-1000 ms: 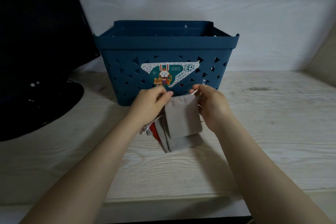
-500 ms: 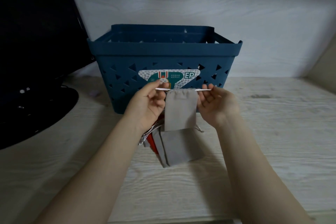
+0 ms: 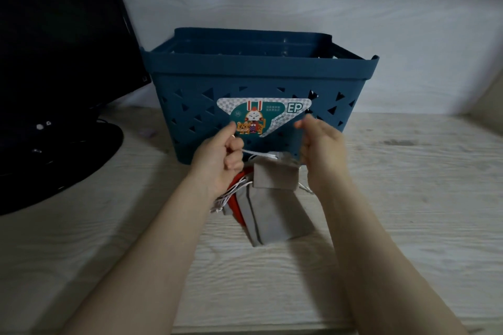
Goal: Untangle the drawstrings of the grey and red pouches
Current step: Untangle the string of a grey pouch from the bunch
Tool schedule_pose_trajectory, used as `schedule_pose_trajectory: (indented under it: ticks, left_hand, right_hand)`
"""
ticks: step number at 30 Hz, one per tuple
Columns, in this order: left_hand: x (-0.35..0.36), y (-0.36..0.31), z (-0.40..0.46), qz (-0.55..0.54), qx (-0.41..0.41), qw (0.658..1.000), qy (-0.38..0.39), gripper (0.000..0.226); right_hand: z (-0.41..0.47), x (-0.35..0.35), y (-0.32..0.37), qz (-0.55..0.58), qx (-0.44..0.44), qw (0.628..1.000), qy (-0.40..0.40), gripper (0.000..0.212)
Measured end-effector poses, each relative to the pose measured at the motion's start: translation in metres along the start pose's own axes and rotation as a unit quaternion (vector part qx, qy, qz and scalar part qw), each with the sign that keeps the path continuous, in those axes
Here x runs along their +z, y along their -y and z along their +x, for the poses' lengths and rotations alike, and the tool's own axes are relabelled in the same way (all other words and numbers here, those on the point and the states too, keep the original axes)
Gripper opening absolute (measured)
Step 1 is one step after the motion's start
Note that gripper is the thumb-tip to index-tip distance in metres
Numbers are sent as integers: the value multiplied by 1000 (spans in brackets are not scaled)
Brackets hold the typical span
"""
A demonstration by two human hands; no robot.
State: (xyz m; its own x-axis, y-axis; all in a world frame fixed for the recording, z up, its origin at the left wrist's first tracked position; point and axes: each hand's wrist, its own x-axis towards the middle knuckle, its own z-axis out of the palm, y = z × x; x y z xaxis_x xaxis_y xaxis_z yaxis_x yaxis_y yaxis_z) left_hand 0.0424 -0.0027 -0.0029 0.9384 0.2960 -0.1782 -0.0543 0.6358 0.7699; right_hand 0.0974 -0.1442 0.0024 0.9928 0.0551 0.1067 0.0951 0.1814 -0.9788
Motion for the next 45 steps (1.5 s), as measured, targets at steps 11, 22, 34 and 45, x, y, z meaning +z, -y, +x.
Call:
schedule_pose_trajectory:
  ticks: [11,22,34,45]
  left_hand:
    - [7,3,-11,253,158,954,-8,36]
    - [10,24,-13,323,162,929,77,5]
    - [2,33,2,400,152,898,100,26]
    - [3,26,1,356,65,930,72,30]
  right_hand:
    - [-12,12,-33,-420,-239,852,202,33]
    - [-24,3,-16,39,78,957,277,34]
    - [-24,2,-11,-31,25,982,183,28]
    - [-11,-8,-11,-1,90,992,91,49]
